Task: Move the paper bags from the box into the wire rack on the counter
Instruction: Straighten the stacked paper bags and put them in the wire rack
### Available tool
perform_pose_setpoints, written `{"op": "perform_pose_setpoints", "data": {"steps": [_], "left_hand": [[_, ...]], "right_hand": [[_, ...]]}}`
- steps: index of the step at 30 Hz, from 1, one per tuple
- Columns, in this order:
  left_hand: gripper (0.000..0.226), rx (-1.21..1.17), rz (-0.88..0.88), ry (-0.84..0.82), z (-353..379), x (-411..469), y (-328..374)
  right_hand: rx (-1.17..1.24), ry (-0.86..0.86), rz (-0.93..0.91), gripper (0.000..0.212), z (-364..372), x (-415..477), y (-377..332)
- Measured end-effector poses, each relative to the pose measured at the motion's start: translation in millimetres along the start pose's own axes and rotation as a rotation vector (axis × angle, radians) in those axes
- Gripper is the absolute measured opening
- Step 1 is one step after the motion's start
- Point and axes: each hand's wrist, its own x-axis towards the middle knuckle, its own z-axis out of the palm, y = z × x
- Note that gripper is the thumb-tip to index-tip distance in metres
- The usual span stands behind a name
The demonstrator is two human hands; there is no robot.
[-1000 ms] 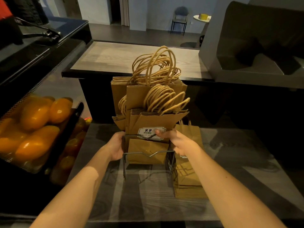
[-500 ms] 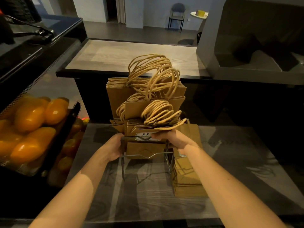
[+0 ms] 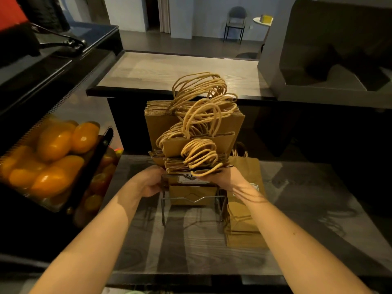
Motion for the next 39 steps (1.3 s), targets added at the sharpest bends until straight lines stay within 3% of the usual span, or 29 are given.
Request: {"op": "perform_pose_setpoints", "data": {"steps": [7, 17, 22, 23, 26, 29, 35, 39], "left_hand": [[0.005, 0.046, 0.097, 0.062, 7, -9, -12], [0.028, -0.208, 0.247, 0.155, 6, -47, -50], [0.029, -0.213, 0.283, 0.142, 11, -60, -63], [0.029, -0.222, 0.293, 0.125, 12, -60, -63], [0.028, -0.265, 0.334, 0.114, 18, -67, -66], [0.032, -0.252, 0.367, 0.084, 23, -75, -68], [0.056, -0.06, 0.303, 0.164, 24, -72, -67], [0.04, 0.027, 0.249, 0.186, 22, -67, -73]], "right_hand": [[-0.048, -0.142, -0.052, 0.036, -9, -14, -8], [0.003, -0.088, 0.148, 0.035, -2, -27, 9], [-0.022, -0.11, 0.025, 0.066, -1, -49, 11], [-0.009, -0.092, 0.002, 0.06, -1, -47, 14], [0.067, -0.093, 0.019, 0.011, -1, -44, 24], [0.08, -0.07, 0.025, 0.007, -5, -47, 36], [0.059, -0.008, -0.058, 0.043, -11, -63, 44], [-0.004, -0.033, 0.032, 0.053, -6, -64, 46]]}}
